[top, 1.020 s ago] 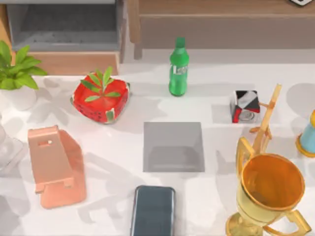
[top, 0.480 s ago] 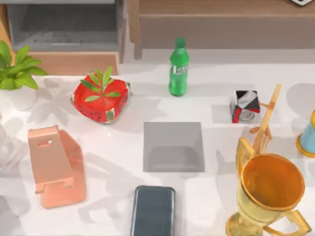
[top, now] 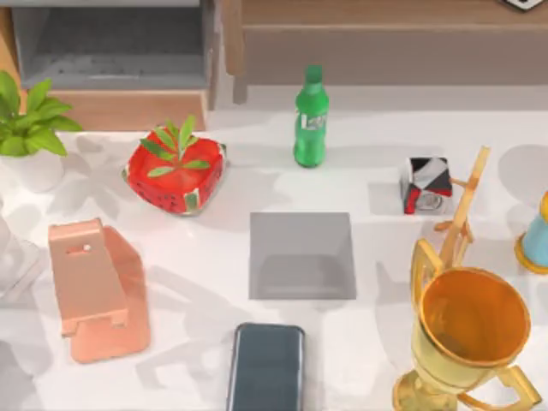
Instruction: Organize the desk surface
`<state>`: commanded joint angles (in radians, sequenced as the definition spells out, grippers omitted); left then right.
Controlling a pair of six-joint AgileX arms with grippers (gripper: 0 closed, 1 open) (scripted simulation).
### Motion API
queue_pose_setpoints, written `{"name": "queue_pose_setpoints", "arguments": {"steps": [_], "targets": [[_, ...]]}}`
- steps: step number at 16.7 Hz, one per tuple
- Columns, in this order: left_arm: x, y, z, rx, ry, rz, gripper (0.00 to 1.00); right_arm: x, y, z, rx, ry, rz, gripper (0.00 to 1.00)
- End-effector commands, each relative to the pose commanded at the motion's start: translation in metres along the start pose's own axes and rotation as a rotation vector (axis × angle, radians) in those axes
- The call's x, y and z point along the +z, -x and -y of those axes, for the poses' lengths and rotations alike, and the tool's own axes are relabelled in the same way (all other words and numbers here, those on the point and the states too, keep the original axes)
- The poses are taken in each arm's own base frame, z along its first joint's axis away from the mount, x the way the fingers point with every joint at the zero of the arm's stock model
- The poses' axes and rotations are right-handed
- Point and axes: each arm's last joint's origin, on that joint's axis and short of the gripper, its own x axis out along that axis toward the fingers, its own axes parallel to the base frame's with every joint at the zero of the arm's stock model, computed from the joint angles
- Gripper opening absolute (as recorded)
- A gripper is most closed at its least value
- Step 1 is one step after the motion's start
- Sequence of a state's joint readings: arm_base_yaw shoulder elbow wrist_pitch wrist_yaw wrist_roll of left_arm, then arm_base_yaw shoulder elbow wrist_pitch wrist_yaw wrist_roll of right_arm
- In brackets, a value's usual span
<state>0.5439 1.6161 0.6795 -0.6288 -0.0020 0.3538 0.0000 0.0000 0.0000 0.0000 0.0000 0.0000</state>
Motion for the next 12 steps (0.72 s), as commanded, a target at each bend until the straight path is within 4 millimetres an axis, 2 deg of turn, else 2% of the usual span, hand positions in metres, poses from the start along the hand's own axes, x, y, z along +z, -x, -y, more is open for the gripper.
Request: {"name": "queue_pose_setpoints", "arguments": {"steps": [7, 8, 12], "targets": [[0.0, 0.0, 0.0, 0.0, 0.0, 0.0, 0.0, 0.0, 0.0, 0.0, 0.0, 0.0, 0.0, 1.0], [-0.01, 0.011, 0.002, -0.004, -0.003, -0.036, 0.0, 0.0, 0.0, 0.0, 0.0, 0.0, 0.0, 1.0], [-0.017, 0.015, 0.007, -0.033, -0.025, -0.047, 0.0, 0.0, 0.0, 0.0, 0.0, 0.0, 0.0, 1.0]]}}
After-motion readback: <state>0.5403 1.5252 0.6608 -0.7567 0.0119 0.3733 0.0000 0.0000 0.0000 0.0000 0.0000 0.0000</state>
